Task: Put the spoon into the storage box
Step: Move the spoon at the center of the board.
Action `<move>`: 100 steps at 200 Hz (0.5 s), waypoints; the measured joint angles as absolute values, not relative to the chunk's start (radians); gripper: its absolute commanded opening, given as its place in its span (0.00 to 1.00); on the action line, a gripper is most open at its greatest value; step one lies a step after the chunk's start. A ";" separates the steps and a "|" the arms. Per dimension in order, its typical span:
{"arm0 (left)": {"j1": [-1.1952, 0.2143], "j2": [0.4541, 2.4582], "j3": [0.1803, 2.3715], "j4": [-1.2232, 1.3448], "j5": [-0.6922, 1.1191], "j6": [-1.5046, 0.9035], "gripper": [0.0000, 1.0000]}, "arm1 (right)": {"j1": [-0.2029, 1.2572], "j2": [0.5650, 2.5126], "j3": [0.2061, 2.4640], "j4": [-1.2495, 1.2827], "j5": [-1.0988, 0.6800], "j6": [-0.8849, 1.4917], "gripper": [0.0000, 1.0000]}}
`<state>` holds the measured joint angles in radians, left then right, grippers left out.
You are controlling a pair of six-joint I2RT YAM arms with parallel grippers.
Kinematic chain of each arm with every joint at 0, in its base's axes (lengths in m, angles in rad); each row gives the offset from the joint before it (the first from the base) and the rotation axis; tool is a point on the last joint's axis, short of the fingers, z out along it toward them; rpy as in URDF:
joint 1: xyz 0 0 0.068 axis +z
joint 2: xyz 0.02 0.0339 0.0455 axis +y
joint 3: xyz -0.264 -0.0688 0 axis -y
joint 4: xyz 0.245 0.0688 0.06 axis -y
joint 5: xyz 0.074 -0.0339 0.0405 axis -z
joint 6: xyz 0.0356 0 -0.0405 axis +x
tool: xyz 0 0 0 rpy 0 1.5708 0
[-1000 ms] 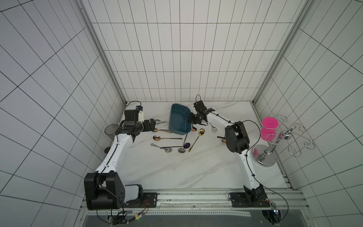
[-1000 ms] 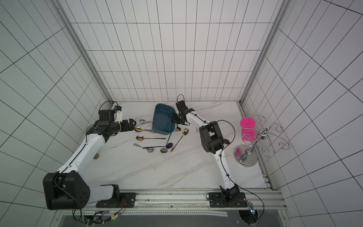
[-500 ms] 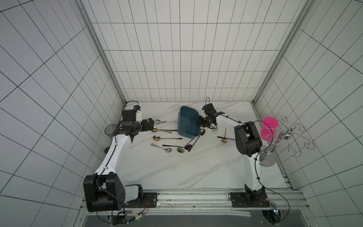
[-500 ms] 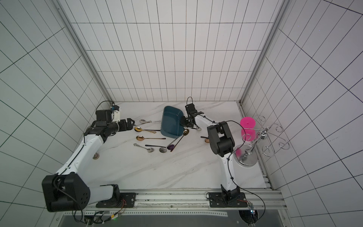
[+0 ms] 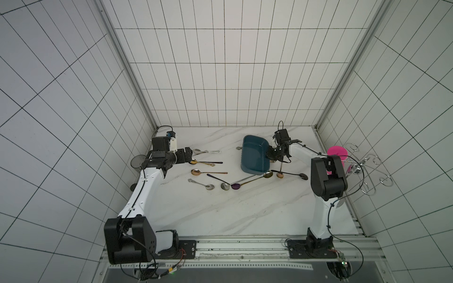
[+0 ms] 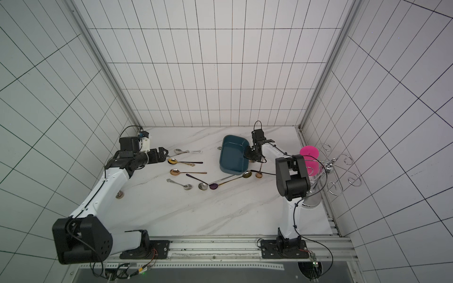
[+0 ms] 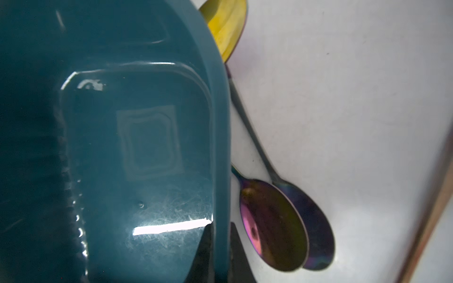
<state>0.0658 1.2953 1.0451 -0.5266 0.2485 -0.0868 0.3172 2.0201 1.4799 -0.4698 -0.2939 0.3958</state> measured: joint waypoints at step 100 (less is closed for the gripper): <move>0.070 1.295 1.034 -0.515 0.257 -0.088 0.98 | 0.430 2.086 1.819 -0.802 -0.482 0.401 0.00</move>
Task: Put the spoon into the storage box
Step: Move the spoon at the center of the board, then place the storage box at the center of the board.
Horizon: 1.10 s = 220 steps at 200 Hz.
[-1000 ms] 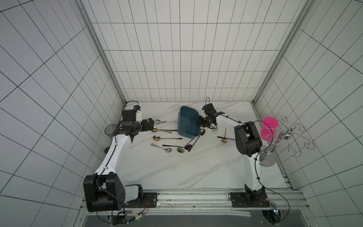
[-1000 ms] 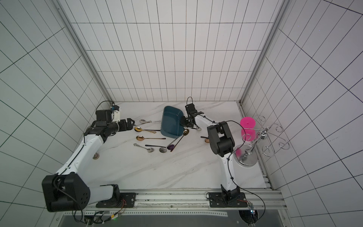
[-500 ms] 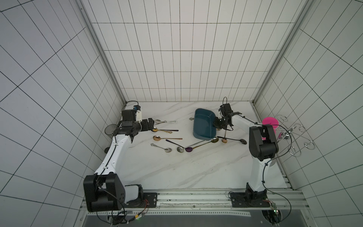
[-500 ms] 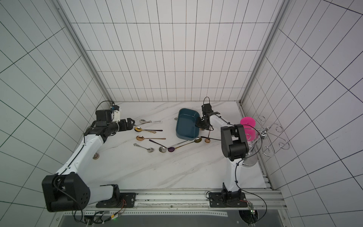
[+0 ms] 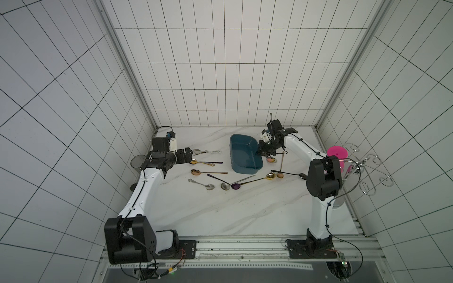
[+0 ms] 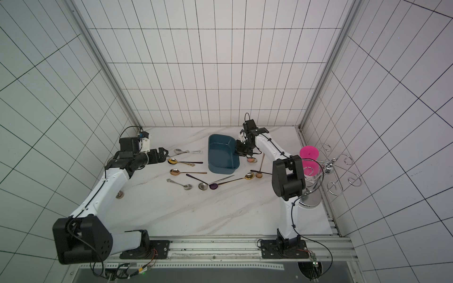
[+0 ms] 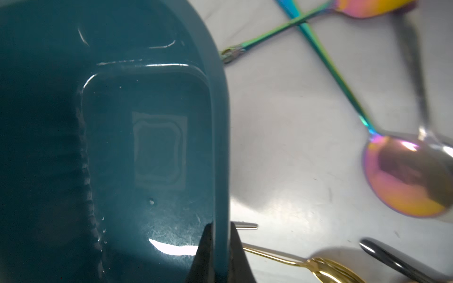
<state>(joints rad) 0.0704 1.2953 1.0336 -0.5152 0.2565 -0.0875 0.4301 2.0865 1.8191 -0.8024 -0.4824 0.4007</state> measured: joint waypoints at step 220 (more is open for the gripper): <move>0.079 1.294 1.021 -0.505 0.263 -0.090 0.98 | 0.422 2.255 1.794 -0.563 -0.373 0.487 0.00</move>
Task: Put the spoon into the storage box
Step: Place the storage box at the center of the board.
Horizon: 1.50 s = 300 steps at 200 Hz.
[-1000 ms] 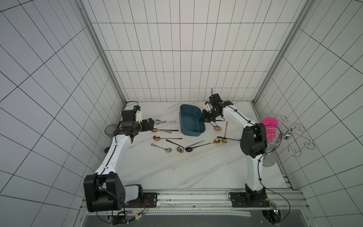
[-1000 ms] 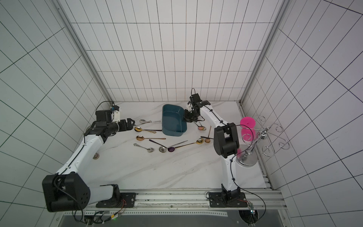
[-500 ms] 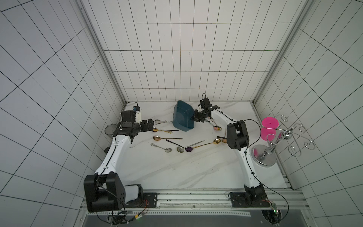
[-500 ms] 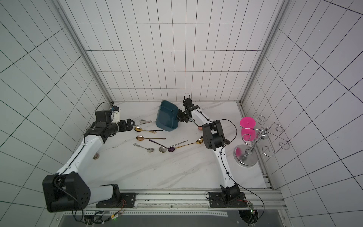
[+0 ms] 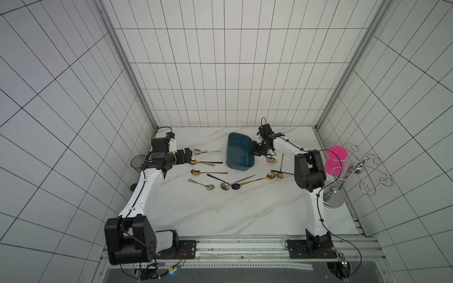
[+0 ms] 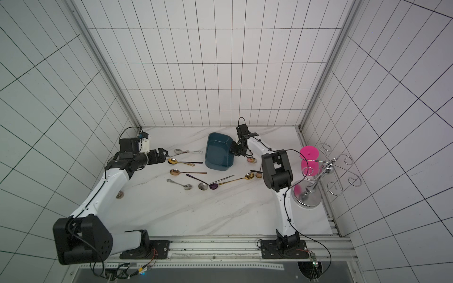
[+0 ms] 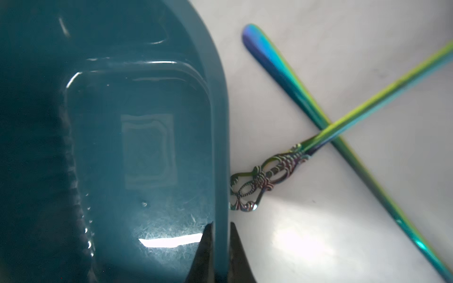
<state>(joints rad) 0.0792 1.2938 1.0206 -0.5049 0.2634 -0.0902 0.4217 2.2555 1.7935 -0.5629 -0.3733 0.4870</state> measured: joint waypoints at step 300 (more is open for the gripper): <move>0.091 1.294 1.021 -0.505 0.299 -0.097 0.98 | 0.515 2.296 2.028 -0.910 -0.104 0.397 0.22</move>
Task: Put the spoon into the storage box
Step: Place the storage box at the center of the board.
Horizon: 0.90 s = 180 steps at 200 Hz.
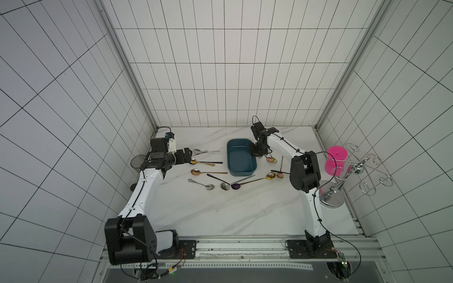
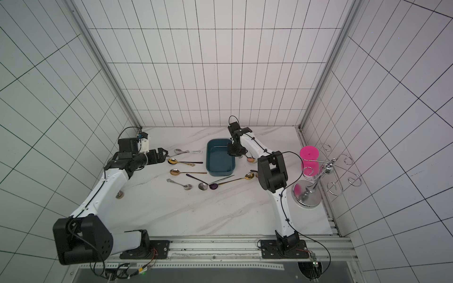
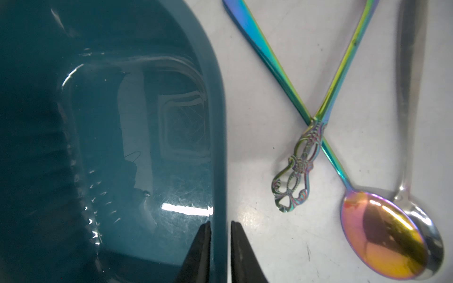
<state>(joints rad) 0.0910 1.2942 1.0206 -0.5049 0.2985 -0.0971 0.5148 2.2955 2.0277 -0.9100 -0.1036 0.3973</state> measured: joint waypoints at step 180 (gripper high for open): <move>0.091 1.295 1.002 -0.499 0.344 -0.067 0.98 | 0.410 2.490 2.352 -0.959 0.125 0.513 0.37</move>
